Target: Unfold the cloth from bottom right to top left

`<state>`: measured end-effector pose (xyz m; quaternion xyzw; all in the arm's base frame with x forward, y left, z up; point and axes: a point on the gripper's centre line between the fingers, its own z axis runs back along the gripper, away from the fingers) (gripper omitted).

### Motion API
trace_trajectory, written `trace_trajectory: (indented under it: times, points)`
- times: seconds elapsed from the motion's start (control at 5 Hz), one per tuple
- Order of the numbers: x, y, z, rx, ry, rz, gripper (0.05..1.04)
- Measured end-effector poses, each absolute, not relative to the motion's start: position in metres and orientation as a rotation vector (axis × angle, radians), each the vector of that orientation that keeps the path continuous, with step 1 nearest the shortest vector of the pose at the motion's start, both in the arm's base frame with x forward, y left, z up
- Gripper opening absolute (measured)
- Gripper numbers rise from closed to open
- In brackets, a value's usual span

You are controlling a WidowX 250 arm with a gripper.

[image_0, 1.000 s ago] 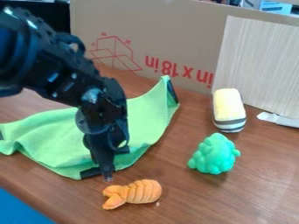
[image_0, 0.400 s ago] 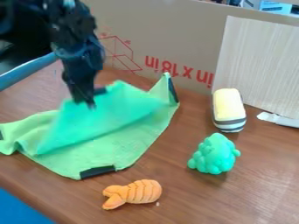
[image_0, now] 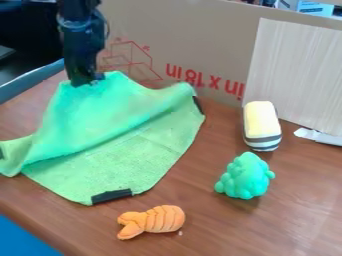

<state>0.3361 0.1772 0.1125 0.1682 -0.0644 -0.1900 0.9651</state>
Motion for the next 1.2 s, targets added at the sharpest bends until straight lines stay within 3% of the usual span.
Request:
trace_trajectory:
  times: [0.4,0.8,1.2]
  points:
    - [0.375,0.221,0.114,0.351,-0.062,-0.365,0.056]
    - [0.393,0.243,0.119,0.422,-0.012,-0.440,0.056]
    - [0.410,0.249,0.121,0.428,-0.013,-0.527,0.056]
